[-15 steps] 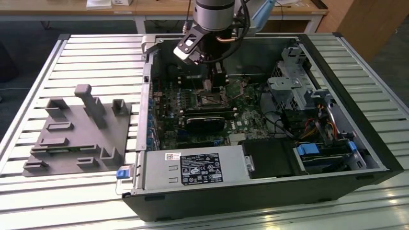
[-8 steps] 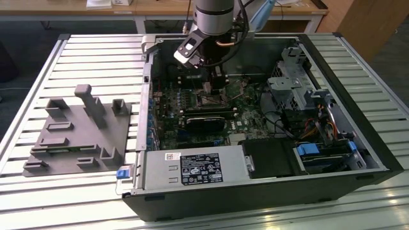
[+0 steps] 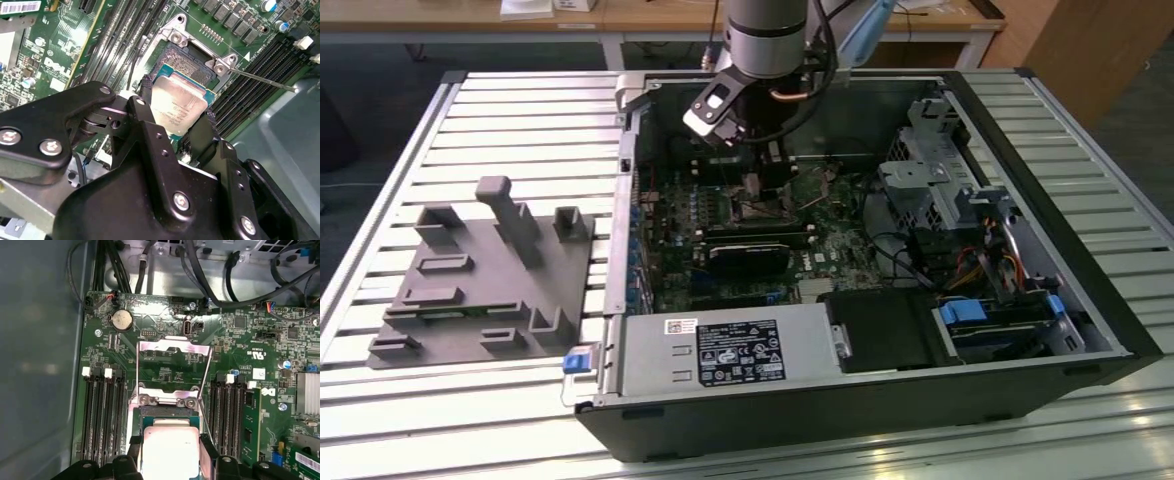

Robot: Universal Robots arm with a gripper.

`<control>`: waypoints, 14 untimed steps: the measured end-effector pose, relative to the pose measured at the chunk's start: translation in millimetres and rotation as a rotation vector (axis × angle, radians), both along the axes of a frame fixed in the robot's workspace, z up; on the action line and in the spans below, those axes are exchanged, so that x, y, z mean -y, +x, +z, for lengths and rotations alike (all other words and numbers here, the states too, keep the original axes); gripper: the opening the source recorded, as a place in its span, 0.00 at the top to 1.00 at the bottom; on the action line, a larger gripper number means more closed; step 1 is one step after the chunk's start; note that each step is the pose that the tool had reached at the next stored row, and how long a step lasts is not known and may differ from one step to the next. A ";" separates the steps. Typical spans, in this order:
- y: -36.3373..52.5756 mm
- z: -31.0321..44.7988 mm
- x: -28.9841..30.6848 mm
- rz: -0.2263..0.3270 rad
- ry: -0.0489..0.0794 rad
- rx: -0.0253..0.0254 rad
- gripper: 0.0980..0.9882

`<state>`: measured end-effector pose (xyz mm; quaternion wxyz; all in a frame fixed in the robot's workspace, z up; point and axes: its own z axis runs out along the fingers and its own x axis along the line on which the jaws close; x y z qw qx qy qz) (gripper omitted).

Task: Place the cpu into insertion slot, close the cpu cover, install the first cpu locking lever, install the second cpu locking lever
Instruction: 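Place the cpu into insertion slot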

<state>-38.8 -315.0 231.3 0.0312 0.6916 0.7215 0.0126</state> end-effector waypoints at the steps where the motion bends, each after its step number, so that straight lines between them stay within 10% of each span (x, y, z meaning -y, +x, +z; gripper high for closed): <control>1: 0.0 -0.9 -0.3 0.000 0.000 -0.0001 0.50; 14: -0.3 -10.0 -0.8 -0.005 0.000 -0.0004 0.50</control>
